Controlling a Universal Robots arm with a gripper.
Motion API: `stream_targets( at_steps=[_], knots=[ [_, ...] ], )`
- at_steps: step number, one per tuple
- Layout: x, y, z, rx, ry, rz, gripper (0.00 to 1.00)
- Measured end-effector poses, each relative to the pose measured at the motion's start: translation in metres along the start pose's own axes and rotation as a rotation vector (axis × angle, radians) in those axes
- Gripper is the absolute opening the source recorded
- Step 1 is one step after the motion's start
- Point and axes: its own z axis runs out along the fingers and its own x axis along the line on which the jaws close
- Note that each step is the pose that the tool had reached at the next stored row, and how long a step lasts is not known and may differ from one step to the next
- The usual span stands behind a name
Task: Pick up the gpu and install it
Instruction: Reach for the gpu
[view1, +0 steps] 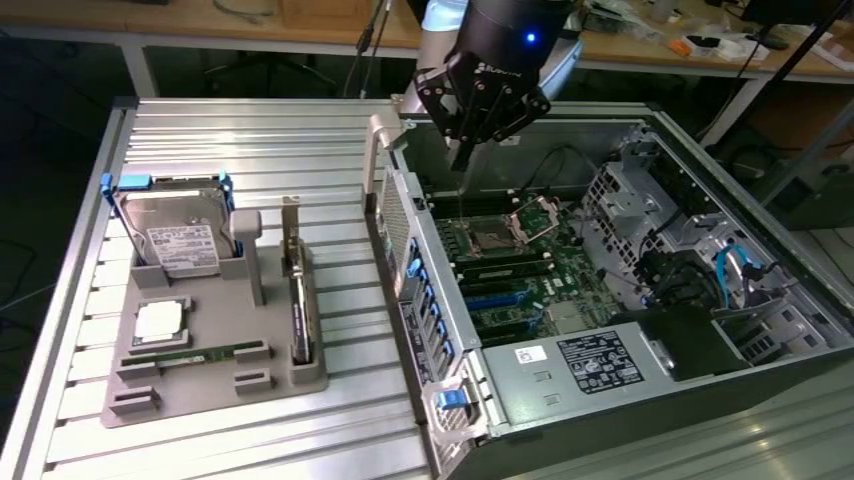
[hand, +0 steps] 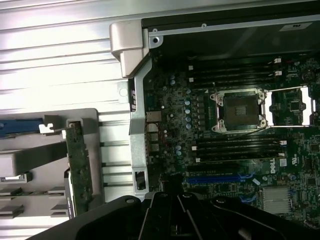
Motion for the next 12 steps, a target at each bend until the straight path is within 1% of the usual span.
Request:
stream_targets(
  at_steps=[12],
  knots=[
    [0.0007, -0.0001, 0.0001, 0.0009, 0.0119, 0.001, 0.11]
  ],
)
